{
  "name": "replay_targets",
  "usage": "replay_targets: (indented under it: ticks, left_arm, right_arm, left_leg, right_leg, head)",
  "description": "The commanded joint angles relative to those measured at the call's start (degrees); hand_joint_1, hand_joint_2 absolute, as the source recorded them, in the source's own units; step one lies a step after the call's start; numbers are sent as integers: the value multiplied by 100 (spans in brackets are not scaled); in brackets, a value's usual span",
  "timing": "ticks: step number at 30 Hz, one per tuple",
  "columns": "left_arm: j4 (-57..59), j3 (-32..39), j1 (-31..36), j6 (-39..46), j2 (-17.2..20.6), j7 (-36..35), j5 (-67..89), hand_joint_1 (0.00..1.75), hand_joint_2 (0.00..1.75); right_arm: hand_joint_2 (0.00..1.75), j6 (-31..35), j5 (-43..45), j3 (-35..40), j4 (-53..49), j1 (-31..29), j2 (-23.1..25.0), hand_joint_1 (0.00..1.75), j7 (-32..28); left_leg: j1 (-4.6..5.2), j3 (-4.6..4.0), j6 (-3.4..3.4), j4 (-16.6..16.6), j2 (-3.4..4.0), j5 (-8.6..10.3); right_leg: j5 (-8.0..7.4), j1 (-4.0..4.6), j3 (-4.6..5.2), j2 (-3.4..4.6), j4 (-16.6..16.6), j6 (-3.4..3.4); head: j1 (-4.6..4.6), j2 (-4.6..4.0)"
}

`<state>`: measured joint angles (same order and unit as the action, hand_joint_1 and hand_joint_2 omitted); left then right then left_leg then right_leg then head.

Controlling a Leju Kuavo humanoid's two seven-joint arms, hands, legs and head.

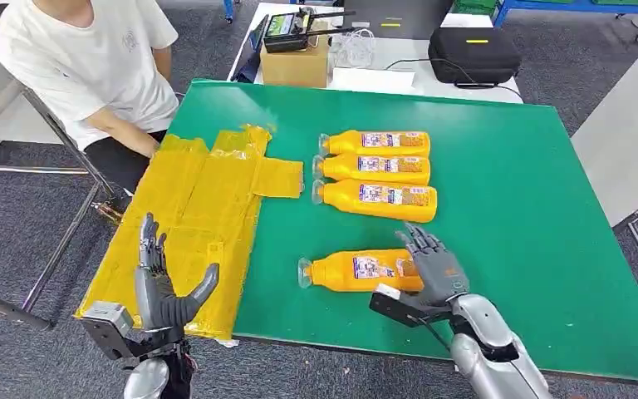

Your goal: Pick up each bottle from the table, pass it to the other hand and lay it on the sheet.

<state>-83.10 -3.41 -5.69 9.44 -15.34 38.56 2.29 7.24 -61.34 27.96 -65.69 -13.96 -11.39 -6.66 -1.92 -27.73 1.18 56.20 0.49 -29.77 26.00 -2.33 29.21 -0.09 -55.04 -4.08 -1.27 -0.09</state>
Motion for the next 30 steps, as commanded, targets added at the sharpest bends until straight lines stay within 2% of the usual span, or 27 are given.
replay_targets:
  ticks: [1,11,12,13,14,15,16,21,23,26,30]
  left_arm:
    - [163,-13,119,37,141,-63,63,0,175]
    - [109,48,58,145,168,-128,194,0,175]
    - [127,40,68,148,174,-132,208,0,175]
    - [145,34,81,151,179,-132,212,0,175]
    - [177,20,106,149,189,-132,217,0,175]
    - [200,8,121,151,199,-132,224,0,175]
    - [202,7,123,151,200,-132,224,0,175]
    - [232,-25,166,80,219,-143,101,0,175]
    - [242,-62,193,39,223,-172,32,0,175]
    - [248,-58,173,173,203,-188,-7,0,175]
    - [185,42,90,366,124,-377,-114,0,175]
  right_arm:
    - [175,-358,260,280,1337,-624,64,0,-149]
    - [175,-533,-4,806,1977,-1142,66,0,80]
    - [175,-578,18,848,2051,-1192,70,14,14]
    - [175,-605,97,861,2093,-1216,69,37,-102]
    - [175,-630,195,842,2176,-1247,78,162,-173]
    - [175,-647,229,873,2245,-1274,79,175,-231]
    - [175,-647,237,877,2254,-1277,78,175,-243]
    - [175,-747,692,835,2546,-1277,122,175,-551]
    - [175,-995,1108,717,2639,-1201,104,175,-809]
    - [175,-1005,1352,762,2610,-1022,-1,175,-943]
    - [175,-997,1699,664,2477,-810,36,175,-1089]
  left_leg:
    - [0,9,-9,-6,6,0]
    - [-2,23,-14,-15,7,1]
    - [0,18,-9,-8,4,0]
    - [0,17,-9,-7,4,1]
    - [-2,24,-15,-14,6,2]
    - [-1,19,-9,-8,6,0]
    - [-3,27,-17,-18,7,4]
    - [-2,32,-8,-8,-1,2]
    - [-4,44,-12,-14,-3,5]
    - [-6,54,-13,-19,-22,7]
    - [-5,60,-8,-12,-11,2]
  right_leg:
    - [-3,3,-5,8,6,14]
    - [-5,8,-13,11,14,26]
    - [-2,3,-11,7,7,16]
    - [-2,4,-10,7,6,16]
    - [-6,8,-16,10,14,27]
    - [-3,4,-12,8,7,16]
    - [-8,9,-19,11,19,30]
    - [-2,5,-26,1,8,15]
    - [-6,9,-37,0,17,24]
    - [-3,12,-53,-18,25,25]
    - [0,9,-53,-8,17,16]
  head:
    - [0,0]
    - [0,0]
    - [0,0]
    - [0,0]
    - [2,0]
    - [0,0]
    - [0,0]
    - [0,0]
    - [2,0]
    - [0,0]
    - [0,0]
